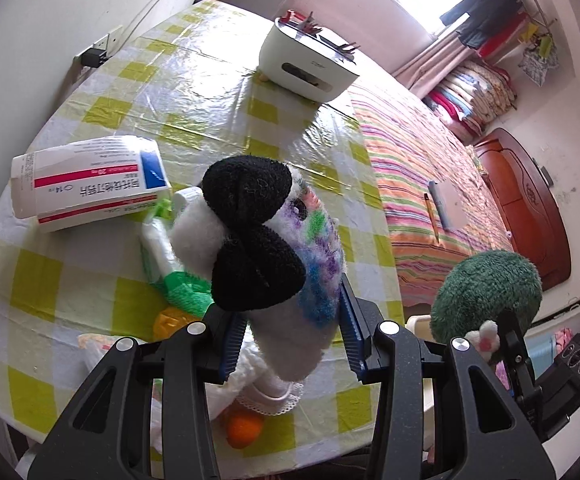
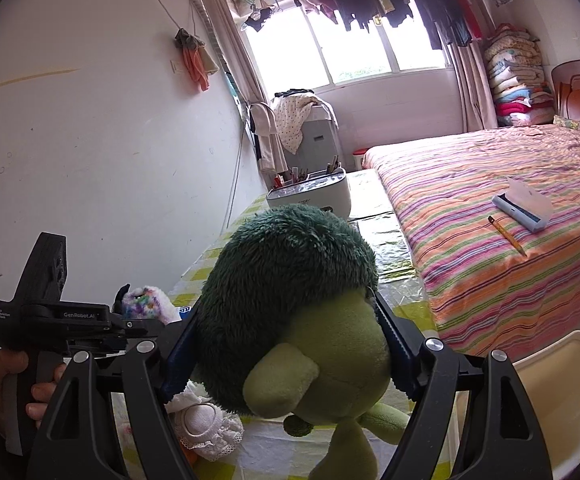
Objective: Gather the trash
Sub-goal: 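Carry both plush toys to the cream bin and release the green toy from the right tool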
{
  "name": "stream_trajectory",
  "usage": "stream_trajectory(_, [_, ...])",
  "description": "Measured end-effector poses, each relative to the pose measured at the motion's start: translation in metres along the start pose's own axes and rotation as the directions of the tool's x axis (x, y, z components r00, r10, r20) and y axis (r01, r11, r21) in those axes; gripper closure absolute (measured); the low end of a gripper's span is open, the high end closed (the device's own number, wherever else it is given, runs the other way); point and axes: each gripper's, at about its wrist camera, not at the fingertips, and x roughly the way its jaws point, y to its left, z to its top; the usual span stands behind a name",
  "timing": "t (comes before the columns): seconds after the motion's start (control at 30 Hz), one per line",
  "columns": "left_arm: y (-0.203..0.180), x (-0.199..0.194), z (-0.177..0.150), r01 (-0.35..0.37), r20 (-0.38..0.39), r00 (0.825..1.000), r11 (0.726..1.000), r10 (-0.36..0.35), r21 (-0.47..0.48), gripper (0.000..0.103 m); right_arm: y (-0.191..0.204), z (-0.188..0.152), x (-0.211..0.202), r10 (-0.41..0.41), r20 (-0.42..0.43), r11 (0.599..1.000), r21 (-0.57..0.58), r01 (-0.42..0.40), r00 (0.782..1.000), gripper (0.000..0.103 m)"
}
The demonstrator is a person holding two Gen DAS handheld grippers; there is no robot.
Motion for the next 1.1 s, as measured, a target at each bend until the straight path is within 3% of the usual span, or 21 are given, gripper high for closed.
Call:
stream_trajectory(0.53, [-0.100, 0.023, -0.039, 0.102, -0.018, 0.995, 0.971, -0.100, 0.215, 0.062, -0.062, 0.000, -0.041, -0.179, 0.046, 0.981, 0.088, 0.174, 0.983, 0.028])
stream_trajectory(0.8, [-0.149, 0.051, -0.063, 0.140, -0.059, 0.990, 0.934, -0.128, 0.328, 0.062, -0.095, -0.002, -0.061, -0.310, 0.039, 0.942, 0.145, 0.302, 0.950, 0.027])
stream_trajectory(1.1, [-0.184, 0.079, -0.081, 0.169, -0.098, 0.985, 0.914, -0.143, 0.370, 0.062, -0.120, -0.009, -0.083, -0.425, 0.037, 0.894, 0.173, 0.413, 0.904, 0.027])
